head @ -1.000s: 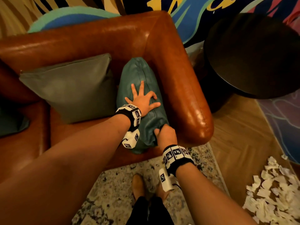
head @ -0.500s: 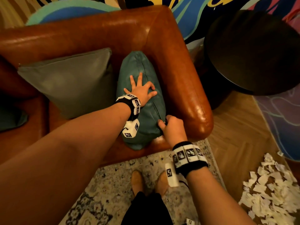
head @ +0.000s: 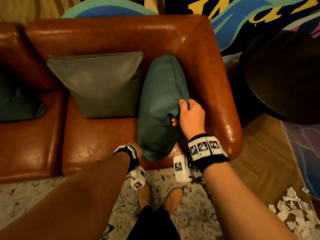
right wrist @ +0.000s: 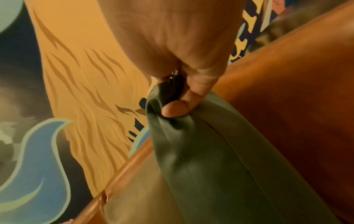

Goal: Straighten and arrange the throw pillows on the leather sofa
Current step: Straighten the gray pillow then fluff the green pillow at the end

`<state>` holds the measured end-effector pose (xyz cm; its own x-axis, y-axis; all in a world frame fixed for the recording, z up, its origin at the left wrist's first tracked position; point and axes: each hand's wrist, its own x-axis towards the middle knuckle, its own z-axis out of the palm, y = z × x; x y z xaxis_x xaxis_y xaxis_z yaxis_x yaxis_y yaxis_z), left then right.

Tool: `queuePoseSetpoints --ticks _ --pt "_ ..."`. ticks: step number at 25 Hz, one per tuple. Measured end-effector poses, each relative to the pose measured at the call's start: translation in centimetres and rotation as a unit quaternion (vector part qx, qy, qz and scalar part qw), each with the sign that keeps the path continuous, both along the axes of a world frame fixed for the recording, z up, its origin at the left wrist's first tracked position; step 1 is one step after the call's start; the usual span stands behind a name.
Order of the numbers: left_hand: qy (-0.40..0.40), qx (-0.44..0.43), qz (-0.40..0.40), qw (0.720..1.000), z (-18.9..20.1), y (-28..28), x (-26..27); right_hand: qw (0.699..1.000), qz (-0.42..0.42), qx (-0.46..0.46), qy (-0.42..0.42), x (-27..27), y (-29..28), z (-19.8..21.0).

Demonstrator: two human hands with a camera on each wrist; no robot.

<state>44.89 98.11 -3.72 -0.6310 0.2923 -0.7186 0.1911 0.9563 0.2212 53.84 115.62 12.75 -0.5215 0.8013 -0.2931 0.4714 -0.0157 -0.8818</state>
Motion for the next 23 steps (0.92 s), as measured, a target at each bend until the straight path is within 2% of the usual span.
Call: queuePoseSetpoints --ticks 2,3,5,7,8,12,15,16,19,22,23 --pt "-0.108 -0.030 -0.009 0.994 -2.5 -1.3 3.2 1.000 -0.007 -0.020 0.010 -2.2 0.8 0.8" --pt "-0.113 -0.034 0.017 0.993 -3.7 -1.3 4.2 0.999 -0.008 -0.032 0.014 -2.7 0.9 0.8" --pt "-0.088 0.001 0.125 0.988 -6.7 -0.8 5.2 0.999 -0.007 -0.049 0.018 -3.0 0.6 0.4" --pt "-0.079 0.056 0.258 0.961 -7.7 -0.4 5.6 0.998 -0.009 -0.055 0.018 -2.9 0.3 -0.2" --pt "-0.073 0.076 0.297 0.949 -8.1 -0.2 5.8 0.998 -0.011 -0.055 0.019 -2.8 0.4 -0.4" --pt "-0.049 0.139 0.377 0.914 -7.6 -0.1 6.7 0.999 -0.014 -0.042 0.024 -2.9 0.8 -0.5" --pt "-0.021 0.192 0.395 0.898 -6.8 -0.8 7.9 0.999 -0.013 -0.041 0.019 -3.1 0.9 -0.1" --pt "-0.017 0.235 0.415 0.879 -6.3 -1.1 8.6 0.999 -0.015 -0.036 0.018 -3.3 1.2 0.1" --pt "-0.054 0.372 0.554 0.743 -5.1 -1.8 11.4 0.999 -0.044 -0.002 0.025 -3.8 2.8 0.7" --pt "-0.078 0.372 0.639 0.669 -4.9 -1.4 13.0 0.998 -0.046 0.035 -0.006 -3.6 3.1 0.7" --pt "-0.078 0.374 0.673 0.633 -4.7 -1.1 12.7 0.998 -0.037 0.043 -0.019 -3.5 2.9 0.6"
